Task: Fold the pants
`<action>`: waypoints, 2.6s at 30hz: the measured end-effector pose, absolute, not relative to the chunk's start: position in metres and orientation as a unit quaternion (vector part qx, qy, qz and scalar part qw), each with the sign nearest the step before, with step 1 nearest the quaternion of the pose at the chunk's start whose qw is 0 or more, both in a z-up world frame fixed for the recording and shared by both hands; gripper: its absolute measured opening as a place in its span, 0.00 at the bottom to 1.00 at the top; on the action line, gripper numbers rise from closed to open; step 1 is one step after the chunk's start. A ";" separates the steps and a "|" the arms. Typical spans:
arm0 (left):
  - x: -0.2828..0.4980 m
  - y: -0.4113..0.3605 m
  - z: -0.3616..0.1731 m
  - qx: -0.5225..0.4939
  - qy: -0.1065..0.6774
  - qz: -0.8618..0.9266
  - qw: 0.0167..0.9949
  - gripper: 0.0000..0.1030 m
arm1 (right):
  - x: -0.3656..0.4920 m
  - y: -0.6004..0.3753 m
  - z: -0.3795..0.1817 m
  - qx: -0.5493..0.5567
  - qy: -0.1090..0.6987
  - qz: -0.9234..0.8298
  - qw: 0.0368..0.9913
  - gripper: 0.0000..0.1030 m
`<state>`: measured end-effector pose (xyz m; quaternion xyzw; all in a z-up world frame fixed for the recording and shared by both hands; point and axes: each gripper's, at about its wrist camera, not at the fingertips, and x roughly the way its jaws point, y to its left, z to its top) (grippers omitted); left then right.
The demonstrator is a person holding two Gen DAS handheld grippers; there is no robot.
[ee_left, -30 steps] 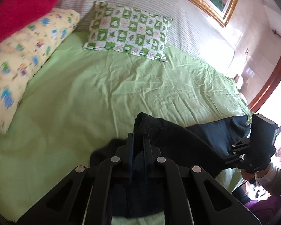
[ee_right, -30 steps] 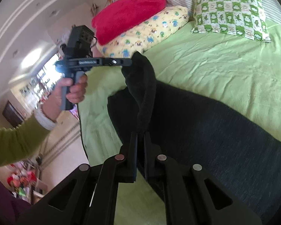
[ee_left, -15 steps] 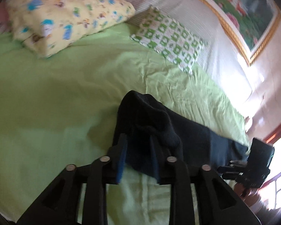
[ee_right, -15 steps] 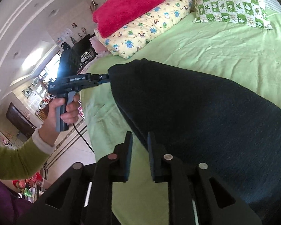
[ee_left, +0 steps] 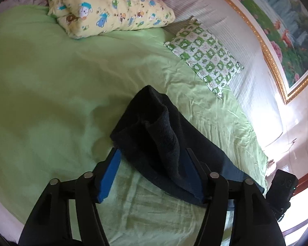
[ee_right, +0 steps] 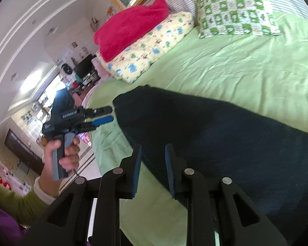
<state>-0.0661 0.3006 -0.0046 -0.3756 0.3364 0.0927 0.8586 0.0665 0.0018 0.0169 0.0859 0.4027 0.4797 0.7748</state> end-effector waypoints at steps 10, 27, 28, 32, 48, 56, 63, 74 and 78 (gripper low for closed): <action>-0.050 0.298 -0.026 -0.399 0.368 0.097 0.834 0.73 | 0.112 -0.031 0.025 0.155 0.399 0.426 0.797 0.59; -0.022 0.307 -0.040 -0.417 0.371 0.092 0.825 0.73 | 0.252 0.019 -0.049 0.180 0.639 0.408 0.627 0.44; -0.020 0.308 -0.041 -0.415 0.372 0.091 0.825 0.73 | 0.255 0.022 -0.051 0.178 0.648 0.415 0.613 0.44; -0.011 0.308 -0.043 -0.414 0.369 0.093 0.827 0.71 | 0.255 0.027 -0.054 0.162 0.667 0.429 0.588 0.42; -0.074 0.280 0.032 -0.322 0.256 0.055 0.910 0.19 | 0.091 0.063 0.065 -0.184 0.296 0.353 0.869 0.19; -0.058 0.306 -0.015 -0.251 0.324 0.095 0.907 0.21 | 0.107 0.099 0.015 -0.130 0.342 0.339 0.867 0.22; -0.076 0.308 -0.028 -0.227 0.340 0.148 0.901 0.53 | 0.101 0.071 0.006 -0.076 0.346 0.303 0.885 0.43; -0.086 0.283 0.032 -0.232 0.283 0.129 0.922 0.62 | 0.057 -0.025 0.029 0.049 0.330 0.280 0.900 0.50; -0.062 0.254 0.039 -0.222 0.294 0.082 0.926 0.63 | 0.048 -0.056 0.027 0.075 0.334 0.256 0.904 0.50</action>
